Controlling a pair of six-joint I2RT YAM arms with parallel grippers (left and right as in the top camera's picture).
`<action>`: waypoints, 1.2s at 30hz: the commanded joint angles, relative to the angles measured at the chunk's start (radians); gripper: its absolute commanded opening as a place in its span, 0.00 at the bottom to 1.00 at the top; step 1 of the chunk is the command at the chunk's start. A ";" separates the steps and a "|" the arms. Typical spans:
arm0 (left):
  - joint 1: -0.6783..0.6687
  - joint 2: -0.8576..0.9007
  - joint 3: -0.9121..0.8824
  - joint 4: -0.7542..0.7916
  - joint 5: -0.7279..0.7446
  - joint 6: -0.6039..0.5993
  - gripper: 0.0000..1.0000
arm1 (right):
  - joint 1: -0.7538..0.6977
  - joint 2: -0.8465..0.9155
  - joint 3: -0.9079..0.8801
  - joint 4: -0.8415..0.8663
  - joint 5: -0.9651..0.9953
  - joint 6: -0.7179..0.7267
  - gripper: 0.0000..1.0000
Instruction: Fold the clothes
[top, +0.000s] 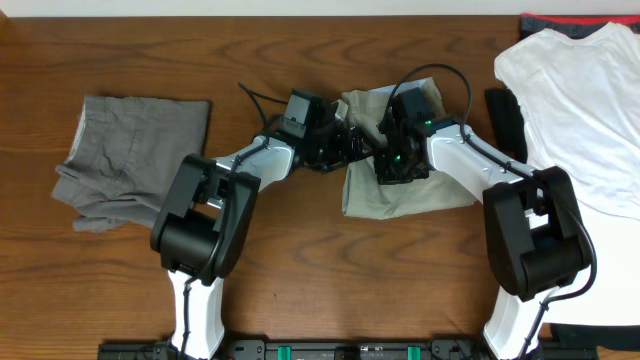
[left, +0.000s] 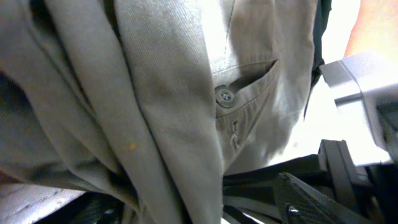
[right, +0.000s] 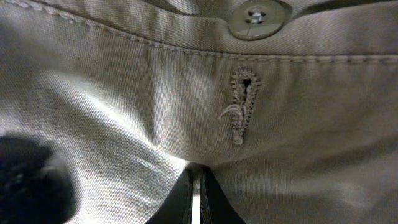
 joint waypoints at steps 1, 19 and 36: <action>-0.018 0.066 -0.019 -0.003 -0.081 -0.022 0.70 | 0.000 0.034 -0.011 -0.015 0.030 0.000 0.06; -0.015 0.066 -0.019 -0.053 -0.109 -0.014 0.23 | -0.123 -0.179 -0.011 -0.033 0.030 -0.048 0.08; -0.013 0.066 -0.019 -0.103 -0.115 -0.017 0.57 | -0.187 0.030 -0.011 -0.016 0.108 -0.021 0.04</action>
